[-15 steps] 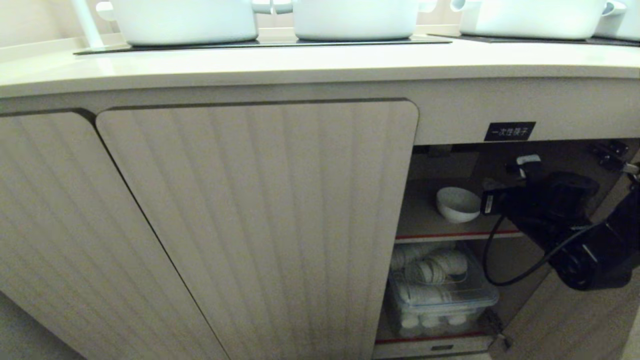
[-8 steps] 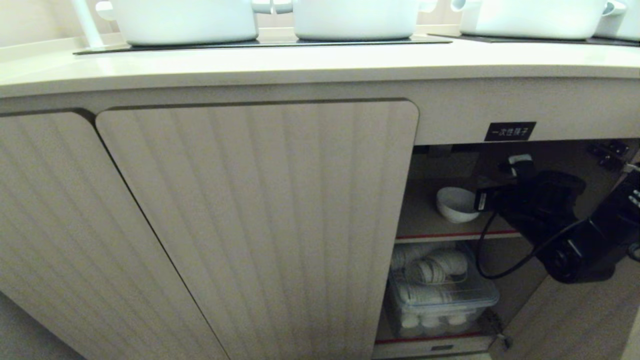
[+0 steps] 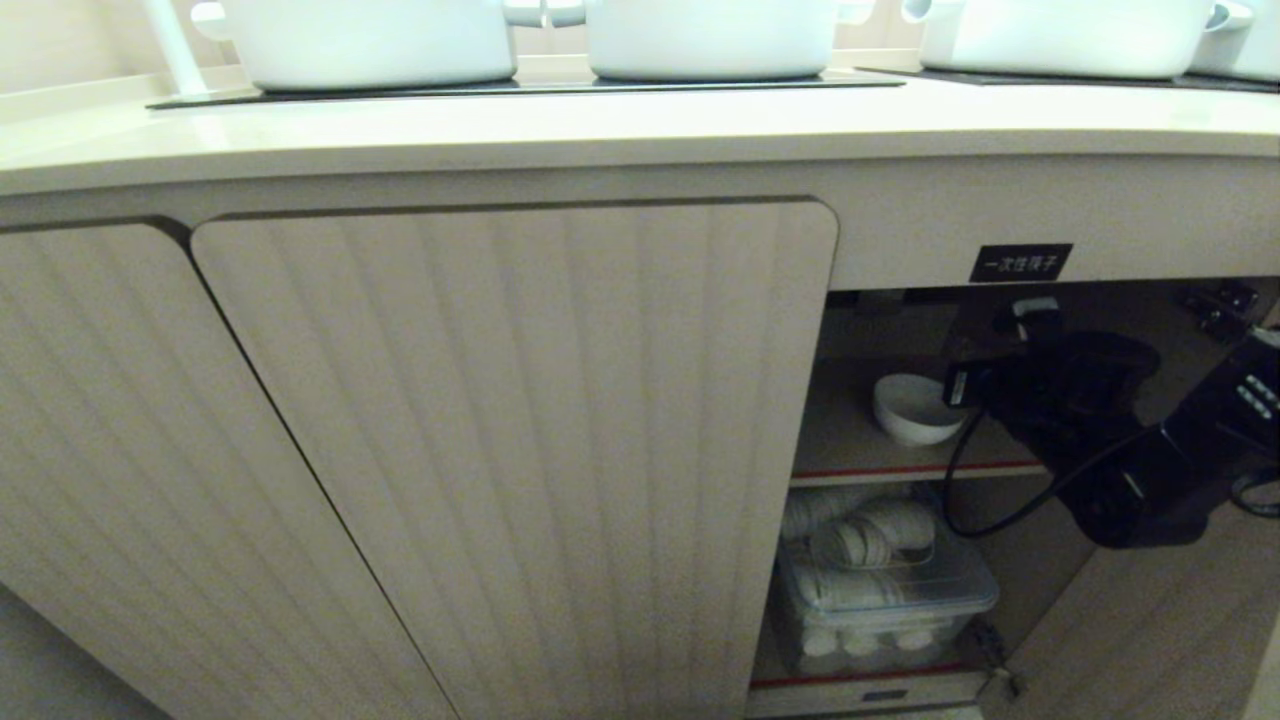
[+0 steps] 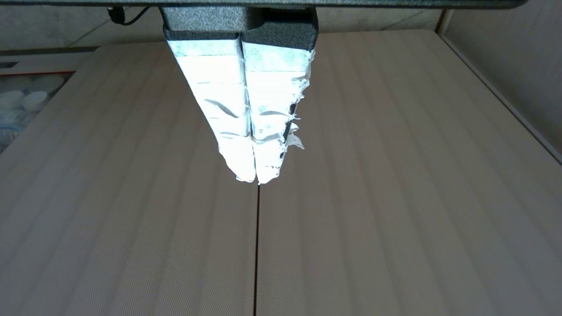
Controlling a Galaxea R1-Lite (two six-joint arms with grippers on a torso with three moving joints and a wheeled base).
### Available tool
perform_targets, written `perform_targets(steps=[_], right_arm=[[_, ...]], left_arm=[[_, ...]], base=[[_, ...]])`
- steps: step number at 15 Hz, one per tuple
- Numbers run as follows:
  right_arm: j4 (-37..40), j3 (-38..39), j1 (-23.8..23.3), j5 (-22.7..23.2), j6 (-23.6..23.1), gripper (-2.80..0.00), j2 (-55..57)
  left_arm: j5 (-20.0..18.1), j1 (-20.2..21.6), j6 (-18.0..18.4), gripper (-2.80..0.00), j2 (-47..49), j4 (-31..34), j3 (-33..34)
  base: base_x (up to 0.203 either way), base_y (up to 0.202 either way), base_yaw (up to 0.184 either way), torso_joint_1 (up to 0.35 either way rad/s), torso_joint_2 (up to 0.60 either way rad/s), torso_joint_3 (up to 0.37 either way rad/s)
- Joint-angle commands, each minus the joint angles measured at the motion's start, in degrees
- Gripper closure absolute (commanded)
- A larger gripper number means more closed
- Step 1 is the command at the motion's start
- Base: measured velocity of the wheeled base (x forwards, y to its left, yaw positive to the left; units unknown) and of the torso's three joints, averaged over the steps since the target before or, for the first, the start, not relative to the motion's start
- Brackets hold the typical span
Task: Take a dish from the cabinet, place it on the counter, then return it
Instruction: Take the bowl from the cabinet
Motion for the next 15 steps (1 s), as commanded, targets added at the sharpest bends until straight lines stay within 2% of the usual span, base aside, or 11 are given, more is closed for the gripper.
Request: perform_targets(steps=[1, 15], right_arm=[[-0.5, -0.6, -0.2, 0.0, -0.1, 0.0, 0.2], [-0.4, -1.2, -0.9, -0.1, -0.1, 0.0, 1.0]], left_arm=[[0.0, 0.0, 0.0, 0.0, 0.0, 0.0, 0.0], [0.0, 0.0, 0.0, 0.0, 0.0, 0.0, 0.0]], base=[[0.0, 0.0, 0.0, 0.0, 0.0, 0.0], [0.0, 0.0, 0.0, 0.0, 0.0, 0.0]])
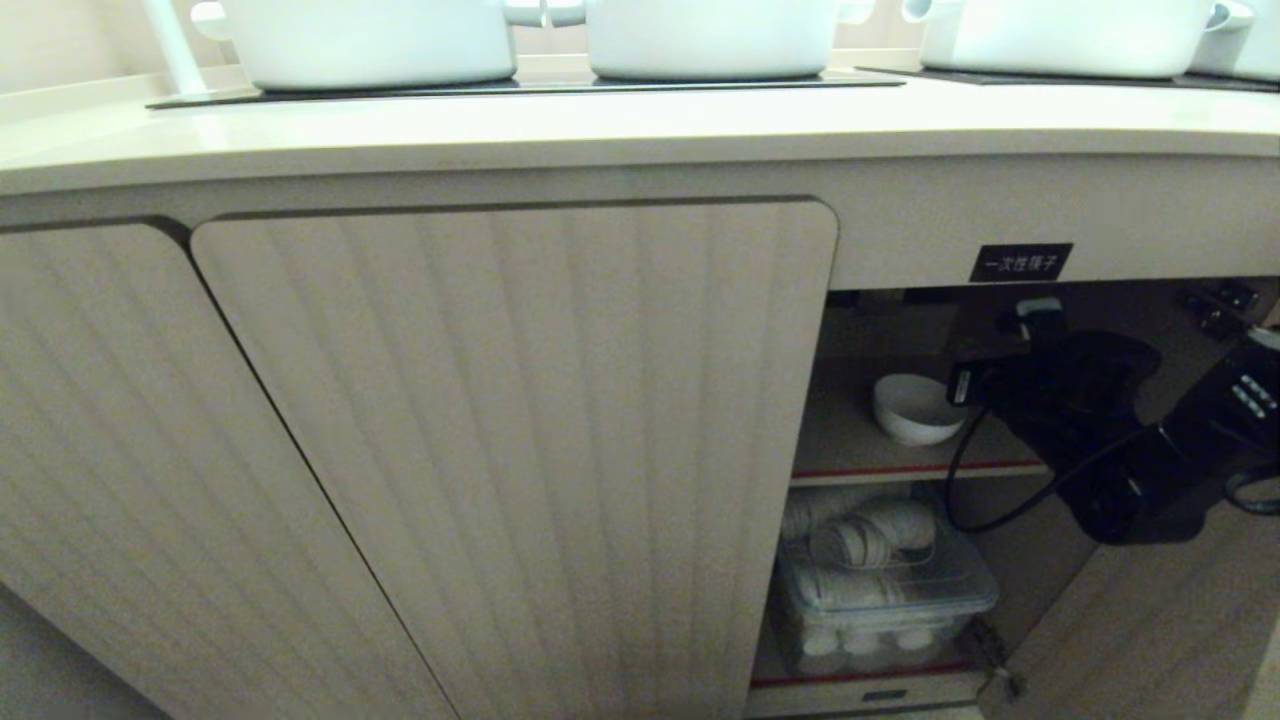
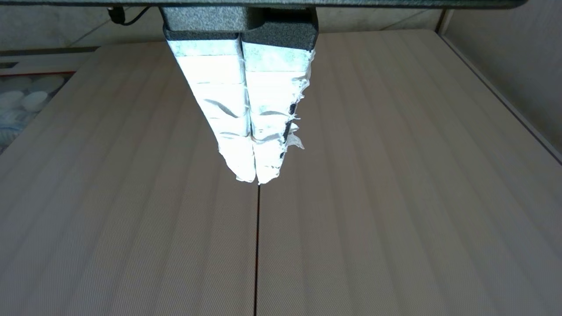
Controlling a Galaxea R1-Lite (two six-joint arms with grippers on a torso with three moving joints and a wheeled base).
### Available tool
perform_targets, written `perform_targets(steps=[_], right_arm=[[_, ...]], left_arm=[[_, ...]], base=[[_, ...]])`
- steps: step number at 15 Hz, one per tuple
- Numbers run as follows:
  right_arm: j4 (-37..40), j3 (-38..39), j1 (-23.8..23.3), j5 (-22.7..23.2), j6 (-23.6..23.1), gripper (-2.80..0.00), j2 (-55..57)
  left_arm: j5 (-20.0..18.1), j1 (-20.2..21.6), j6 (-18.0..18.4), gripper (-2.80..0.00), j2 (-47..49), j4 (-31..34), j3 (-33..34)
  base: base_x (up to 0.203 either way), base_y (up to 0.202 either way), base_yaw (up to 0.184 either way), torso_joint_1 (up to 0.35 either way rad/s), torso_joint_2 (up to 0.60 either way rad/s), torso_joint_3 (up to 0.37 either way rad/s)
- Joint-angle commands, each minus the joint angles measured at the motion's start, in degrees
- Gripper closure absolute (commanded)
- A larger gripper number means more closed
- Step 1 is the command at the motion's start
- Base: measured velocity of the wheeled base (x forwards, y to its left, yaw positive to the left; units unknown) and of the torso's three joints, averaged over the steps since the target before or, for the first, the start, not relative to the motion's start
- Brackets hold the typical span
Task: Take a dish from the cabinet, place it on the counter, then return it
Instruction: Take the bowl from the cabinet
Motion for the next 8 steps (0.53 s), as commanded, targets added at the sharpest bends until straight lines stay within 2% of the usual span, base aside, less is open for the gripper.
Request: perform_targets(steps=[1, 2, 3, 8], right_arm=[[-0.4, 0.0, 0.0, 0.0, -0.1, 0.0, 0.0], [-0.4, 0.0, 0.0, 0.0, -0.1, 0.0, 0.0], [-0.4, 0.0, 0.0, 0.0, -0.1, -2.8, 0.0], [-0.4, 0.1, -0.1, 0.0, -0.3, -2.8, 0.4]], left_arm=[[0.1, 0.0, 0.0, 0.0, 0.0, 0.0, 0.0], [0.0, 0.0, 0.0, 0.0, 0.0, 0.0, 0.0], [0.0, 0.0, 0.0, 0.0, 0.0, 0.0, 0.0], [0.1, 0.0, 0.0, 0.0, 0.0, 0.0, 0.0]], base=[[0.0, 0.0, 0.0, 0.0, 0.0, 0.0], [0.0, 0.0, 0.0, 0.0, 0.0, 0.0], [0.0, 0.0, 0.0, 0.0, 0.0, 0.0], [0.0, 0.0, 0.0, 0.0, 0.0, 0.0]])
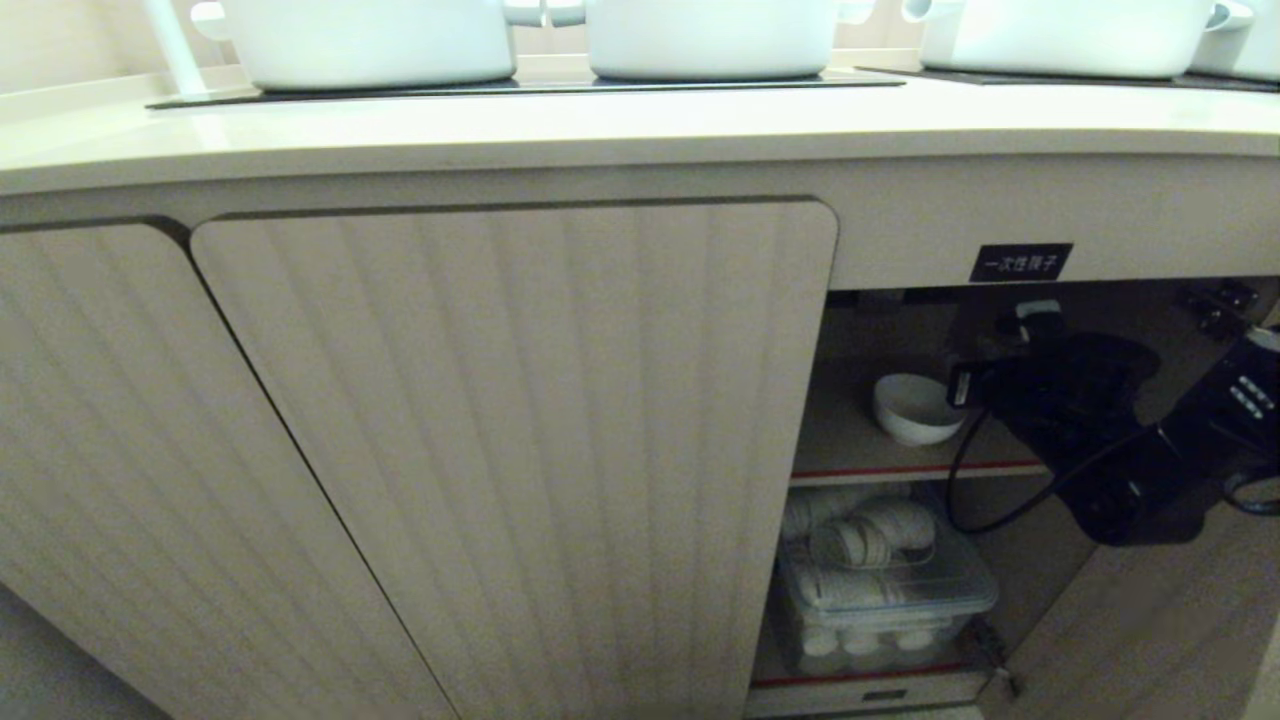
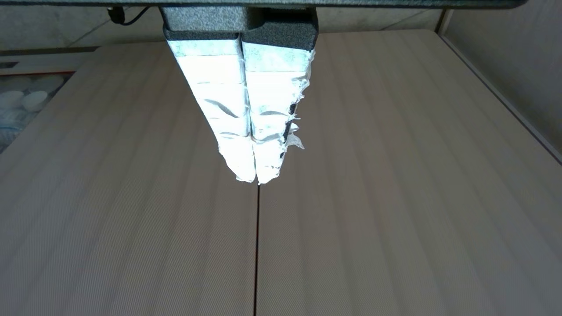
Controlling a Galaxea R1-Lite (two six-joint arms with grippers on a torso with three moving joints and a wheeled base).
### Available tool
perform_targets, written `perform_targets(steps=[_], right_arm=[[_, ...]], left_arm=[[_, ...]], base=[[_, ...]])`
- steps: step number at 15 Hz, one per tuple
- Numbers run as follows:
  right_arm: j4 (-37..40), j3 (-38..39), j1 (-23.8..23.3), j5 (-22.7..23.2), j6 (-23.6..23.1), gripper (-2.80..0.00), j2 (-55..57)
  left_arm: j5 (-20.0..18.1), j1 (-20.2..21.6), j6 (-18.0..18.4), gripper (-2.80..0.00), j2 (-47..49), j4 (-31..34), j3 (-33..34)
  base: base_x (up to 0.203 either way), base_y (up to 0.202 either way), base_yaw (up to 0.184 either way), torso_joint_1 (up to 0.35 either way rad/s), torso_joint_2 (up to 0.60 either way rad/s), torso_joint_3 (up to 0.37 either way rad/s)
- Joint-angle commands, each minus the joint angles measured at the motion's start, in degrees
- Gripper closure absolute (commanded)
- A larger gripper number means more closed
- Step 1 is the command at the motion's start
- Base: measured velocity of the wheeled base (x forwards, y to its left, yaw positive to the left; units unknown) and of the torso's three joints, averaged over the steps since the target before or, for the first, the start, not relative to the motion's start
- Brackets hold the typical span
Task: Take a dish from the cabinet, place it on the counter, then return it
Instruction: Take the bowl from the cabinet
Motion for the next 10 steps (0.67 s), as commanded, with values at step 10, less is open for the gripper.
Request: perform_targets(steps=[10], right_arm=[[0.2, 0.1, 0.3, 0.2, 0.2, -2.8, 0.2]], left_arm=[[0.0, 0.0, 0.0, 0.0, 0.0, 0.0, 0.0]], base=[[0.0, 0.0, 0.0, 0.0, 0.0, 0.0]])
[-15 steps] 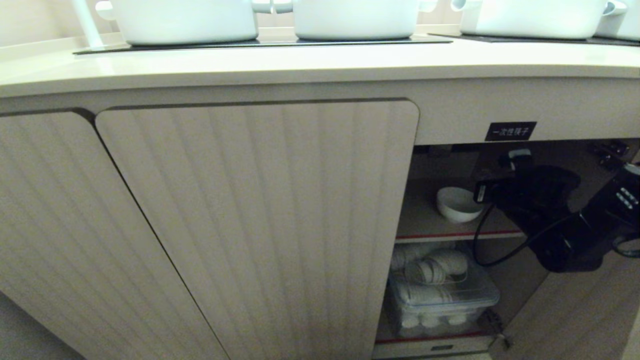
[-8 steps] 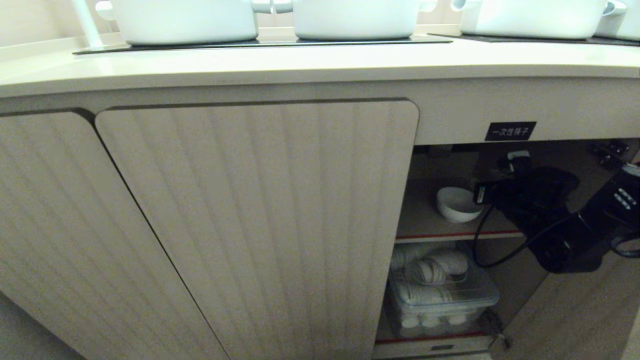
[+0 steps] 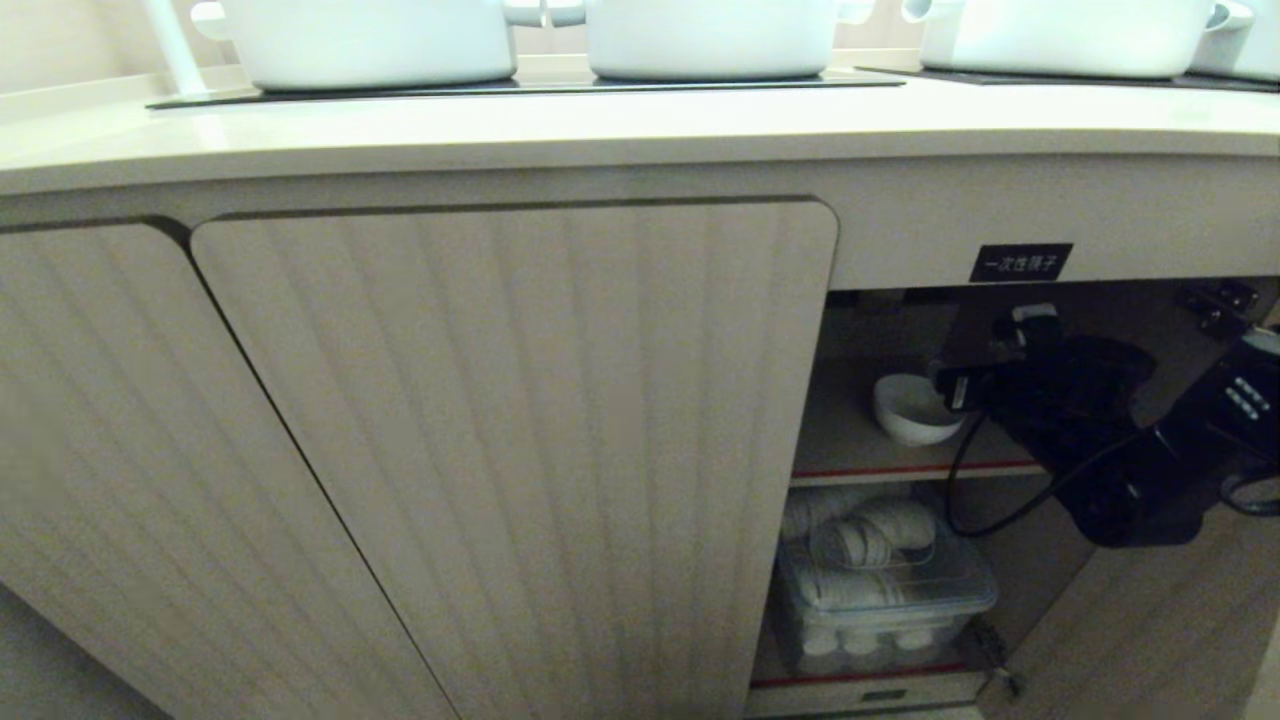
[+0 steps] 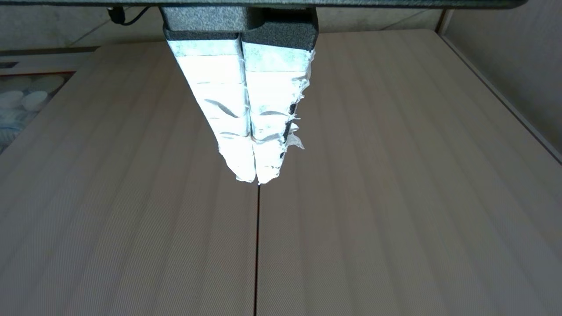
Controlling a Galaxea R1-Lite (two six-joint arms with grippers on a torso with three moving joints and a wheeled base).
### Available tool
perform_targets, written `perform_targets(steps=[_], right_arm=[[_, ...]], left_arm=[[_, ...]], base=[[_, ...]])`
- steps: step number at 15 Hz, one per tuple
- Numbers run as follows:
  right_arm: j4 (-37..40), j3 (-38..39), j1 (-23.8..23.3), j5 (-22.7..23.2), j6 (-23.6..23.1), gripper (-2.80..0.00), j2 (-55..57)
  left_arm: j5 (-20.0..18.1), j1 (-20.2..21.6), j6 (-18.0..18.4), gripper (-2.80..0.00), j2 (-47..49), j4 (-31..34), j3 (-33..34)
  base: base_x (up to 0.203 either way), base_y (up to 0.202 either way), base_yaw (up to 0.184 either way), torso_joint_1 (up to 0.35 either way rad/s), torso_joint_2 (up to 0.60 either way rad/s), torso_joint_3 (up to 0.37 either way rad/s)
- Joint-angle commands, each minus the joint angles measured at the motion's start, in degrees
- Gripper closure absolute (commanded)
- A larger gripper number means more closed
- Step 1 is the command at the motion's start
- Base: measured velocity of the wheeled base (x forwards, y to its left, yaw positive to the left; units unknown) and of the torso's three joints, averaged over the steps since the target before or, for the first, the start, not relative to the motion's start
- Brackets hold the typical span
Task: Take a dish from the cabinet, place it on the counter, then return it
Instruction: Take the bowl from the cabinet
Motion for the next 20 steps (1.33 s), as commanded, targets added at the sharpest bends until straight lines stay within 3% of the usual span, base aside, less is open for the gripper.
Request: perform_targets(steps=[1, 20], right_arm=[[-0.7, 0.3, 0.3, 0.1, -0.1, -2.8, -0.1], [-1.1, 0.0, 0.6, -0.7, -0.4, -2.8, -0.8]], left_arm=[[0.1, 0.0, 0.0, 0.0, 0.0, 0.0, 0.0], [0.1, 0.0, 0.0, 0.0, 0.0, 0.0, 0.0]], base=[[0.0, 0.0, 0.0, 0.0, 0.0, 0.0], [0.0, 0.0, 0.0, 0.0, 0.0, 0.0]])
